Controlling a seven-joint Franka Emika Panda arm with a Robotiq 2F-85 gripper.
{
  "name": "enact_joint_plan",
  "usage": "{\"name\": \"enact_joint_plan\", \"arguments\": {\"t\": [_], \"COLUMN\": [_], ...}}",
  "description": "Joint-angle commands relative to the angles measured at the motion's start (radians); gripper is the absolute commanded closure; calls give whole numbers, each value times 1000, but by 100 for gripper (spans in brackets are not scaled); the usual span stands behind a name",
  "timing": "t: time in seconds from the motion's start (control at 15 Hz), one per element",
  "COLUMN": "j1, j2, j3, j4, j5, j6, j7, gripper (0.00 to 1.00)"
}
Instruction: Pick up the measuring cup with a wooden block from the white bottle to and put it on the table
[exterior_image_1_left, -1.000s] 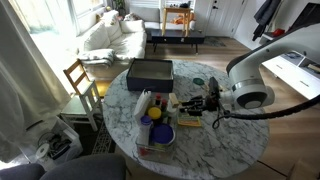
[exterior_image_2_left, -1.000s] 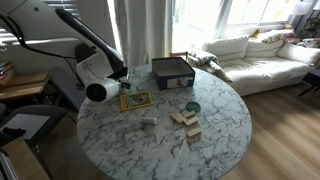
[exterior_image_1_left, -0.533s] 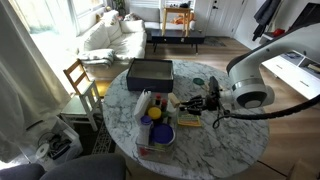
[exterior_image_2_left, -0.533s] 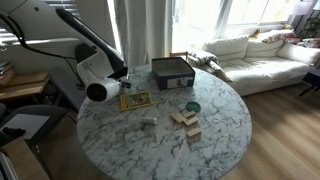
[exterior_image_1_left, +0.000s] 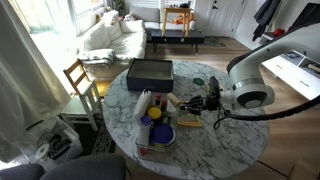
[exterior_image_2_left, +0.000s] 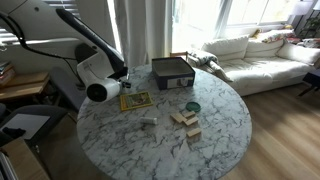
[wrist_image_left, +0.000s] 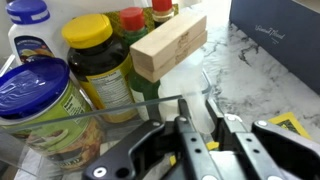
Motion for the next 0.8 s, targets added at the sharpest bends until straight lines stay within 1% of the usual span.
{"name": "enact_joint_plan", "arguments": {"t": [0.0,0.13,0.2,0.27,0.4,0.47,0.73], "j1": [-8,-8,-7,-7,-8,-9,-16], "j2": [11,11,12,12,13,13,11], "j3": [-7,-6,-7,-7,-8,-10,-15], "j4": [-3,-3,-4,-3,-4,-3,-5], "j5": [19,16,16,16,16,18,21], "j6": [-37,-47,-51,-53,-56,-56,-63], "j7": [-42,-46,-48,-51,-58,-61,-76], "gripper": [81,83,81,59,54,48,17]}}
